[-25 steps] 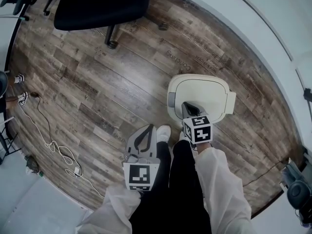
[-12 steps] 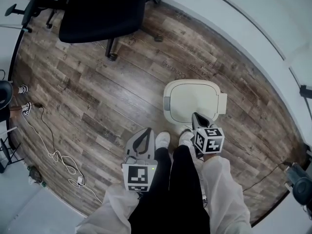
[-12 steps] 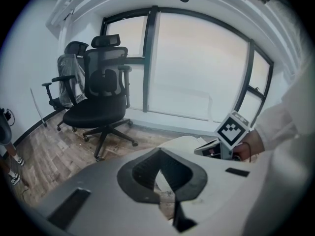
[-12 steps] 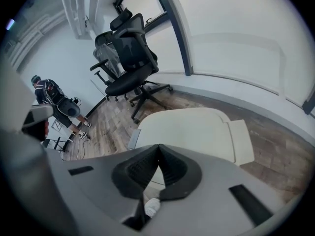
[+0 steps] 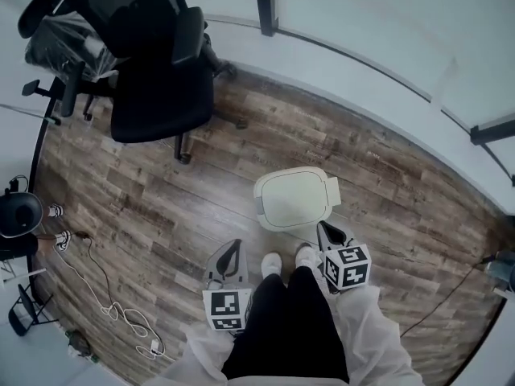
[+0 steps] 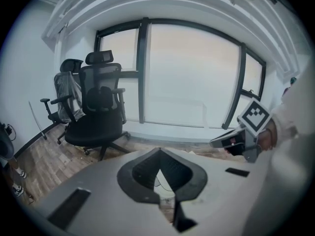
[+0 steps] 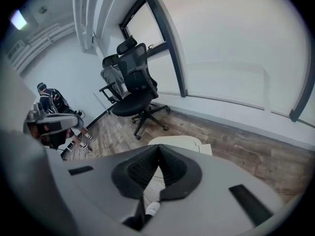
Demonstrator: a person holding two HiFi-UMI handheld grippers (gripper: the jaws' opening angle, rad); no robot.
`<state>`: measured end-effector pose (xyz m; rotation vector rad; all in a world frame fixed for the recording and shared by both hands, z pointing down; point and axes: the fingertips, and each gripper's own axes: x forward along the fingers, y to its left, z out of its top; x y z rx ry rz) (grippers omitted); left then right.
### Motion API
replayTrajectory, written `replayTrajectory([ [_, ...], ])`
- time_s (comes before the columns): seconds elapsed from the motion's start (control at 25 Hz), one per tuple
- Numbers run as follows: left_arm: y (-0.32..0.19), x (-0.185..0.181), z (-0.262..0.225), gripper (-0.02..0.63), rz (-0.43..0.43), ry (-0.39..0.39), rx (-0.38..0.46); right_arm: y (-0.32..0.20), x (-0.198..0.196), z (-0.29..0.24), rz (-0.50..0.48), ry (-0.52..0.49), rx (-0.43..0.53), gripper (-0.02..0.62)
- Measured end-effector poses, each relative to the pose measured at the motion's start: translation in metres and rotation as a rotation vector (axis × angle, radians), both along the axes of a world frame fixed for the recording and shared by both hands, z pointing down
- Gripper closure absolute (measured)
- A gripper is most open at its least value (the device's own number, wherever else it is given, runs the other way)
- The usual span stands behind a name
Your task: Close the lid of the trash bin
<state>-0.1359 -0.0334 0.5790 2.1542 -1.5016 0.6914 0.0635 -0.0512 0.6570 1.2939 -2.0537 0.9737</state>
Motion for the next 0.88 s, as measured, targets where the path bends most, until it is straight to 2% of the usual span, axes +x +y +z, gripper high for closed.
replayTrajectory([
  [0.24,0.006,0.017,-0.081,0.598,0.041,0.017,0.044,0.019,0.022,-0.109,0.028,-0.01,0.092,0.571],
  [0.48,0.004,0.026,-0.175,0.598,0.065,0.035,0.142,0.039,0.036,-0.207,0.012,-0.005,0.198,0.571],
  [0.68,0.012,0.042,-0.244,0.598,0.101,0.059,0.208,0.051,0.045,-0.308,0.069,-0.054,0.331,0.572],
  [0.88,0.019,0.059,-0.293,0.598,0.137,0.091,0.247,0.057,0.051,-0.392,0.122,-0.096,0.448,0.571],
])
